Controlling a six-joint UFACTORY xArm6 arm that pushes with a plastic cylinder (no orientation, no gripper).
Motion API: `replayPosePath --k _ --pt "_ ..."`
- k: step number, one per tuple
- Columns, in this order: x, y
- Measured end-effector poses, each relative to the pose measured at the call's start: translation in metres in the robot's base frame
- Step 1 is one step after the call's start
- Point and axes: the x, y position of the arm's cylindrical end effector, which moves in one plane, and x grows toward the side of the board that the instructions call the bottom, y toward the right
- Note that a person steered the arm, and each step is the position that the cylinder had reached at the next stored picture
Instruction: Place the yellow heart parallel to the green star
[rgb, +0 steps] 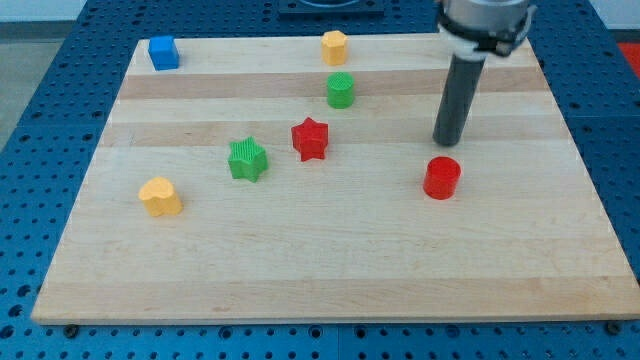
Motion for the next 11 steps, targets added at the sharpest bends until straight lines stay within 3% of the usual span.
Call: replayPosePath --k 1,2,3,5,7,11 --pt "0.053 -0.006" --pt "0.075 -0.043" --pt "0.059 -0.051" --pt "0.106 -0.155" --pt "0.111 -0.273" --pt "0.066 -0.343"
